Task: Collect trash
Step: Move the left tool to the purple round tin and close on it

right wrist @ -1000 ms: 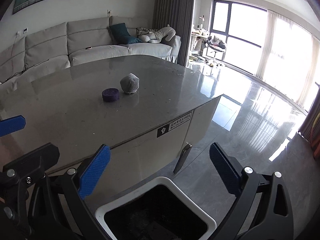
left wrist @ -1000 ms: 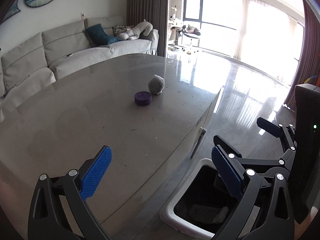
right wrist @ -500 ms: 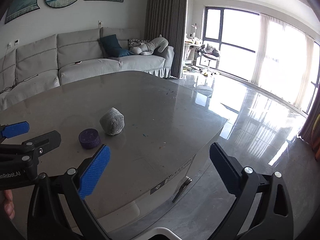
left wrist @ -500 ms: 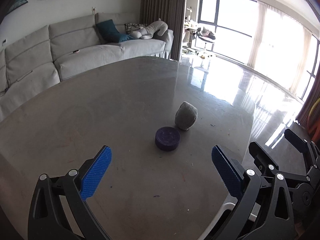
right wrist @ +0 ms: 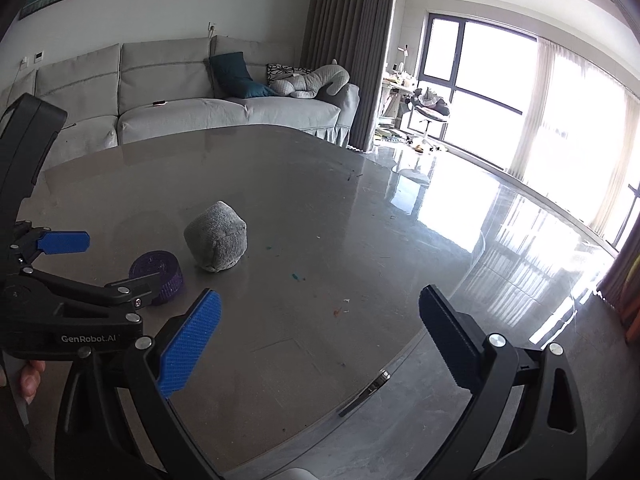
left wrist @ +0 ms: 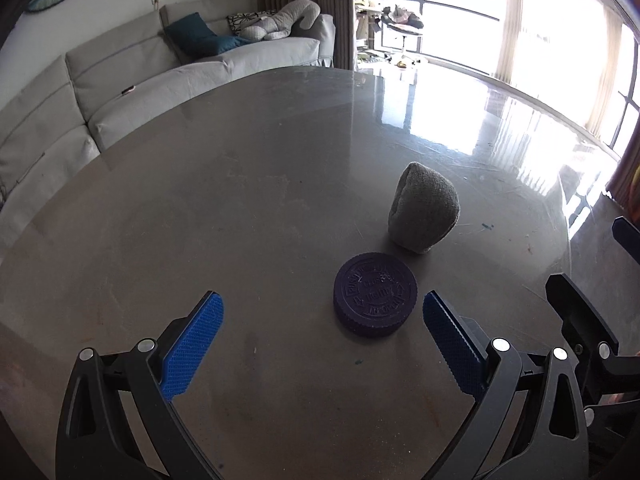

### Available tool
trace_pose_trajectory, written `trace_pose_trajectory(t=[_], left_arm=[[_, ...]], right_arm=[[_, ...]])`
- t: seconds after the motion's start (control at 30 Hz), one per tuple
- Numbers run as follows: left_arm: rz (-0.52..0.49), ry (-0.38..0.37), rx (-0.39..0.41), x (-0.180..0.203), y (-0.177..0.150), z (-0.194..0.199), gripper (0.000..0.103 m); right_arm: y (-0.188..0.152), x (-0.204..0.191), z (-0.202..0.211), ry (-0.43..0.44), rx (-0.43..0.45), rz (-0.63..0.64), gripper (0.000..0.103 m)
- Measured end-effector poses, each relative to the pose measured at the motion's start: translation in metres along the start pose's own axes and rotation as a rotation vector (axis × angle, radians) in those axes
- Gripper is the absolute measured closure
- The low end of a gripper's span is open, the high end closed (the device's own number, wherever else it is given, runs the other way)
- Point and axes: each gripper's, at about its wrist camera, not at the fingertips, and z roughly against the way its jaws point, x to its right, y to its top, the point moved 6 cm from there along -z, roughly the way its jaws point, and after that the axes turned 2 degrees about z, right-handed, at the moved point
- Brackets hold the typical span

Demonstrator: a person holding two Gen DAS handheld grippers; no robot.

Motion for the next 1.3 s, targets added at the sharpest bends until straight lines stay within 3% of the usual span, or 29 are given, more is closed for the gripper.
trace_pose_trajectory(t=[0.23, 0.57, 0.63, 0.8, 0.87, 1.3], left_arm=[[0.002, -0.06, -0.079, -0.002, -0.004, -0.017, 0.005], [-0.089, -0.008, -0.058, 0.008, 0.002, -0.017, 0.006], [-0.087, -0.036, -0.059, 0.009, 0.003, -0.016, 0.012], [-0.08, -0.112, -0.064, 0.016, 0.001, -0.011, 0.041], [-0.09, -0.126, -0.058, 0.018, 0.001, -0.01, 0.046], [-0.092, -0.138, -0.05, 0.02, -0.001, -0.008, 0.046]], right_arm=[[0.008, 0.002, -0.018, 0.065, -0.032, -0.08, 0.004], [0.014, 0.0, -0.021, 0.088, -0.025, -0.08, 0.004], [0.013, 0.002, -0.02, 0.089, -0.024, -0.088, 0.004], [0.016, 0.003, -0.017, 0.089, -0.016, -0.095, 0.004], [0.015, 0.005, -0.016, 0.095, -0.015, -0.097, 0.004], [0.015, 0.005, -0.012, 0.095, -0.006, -0.092, 0.004]])
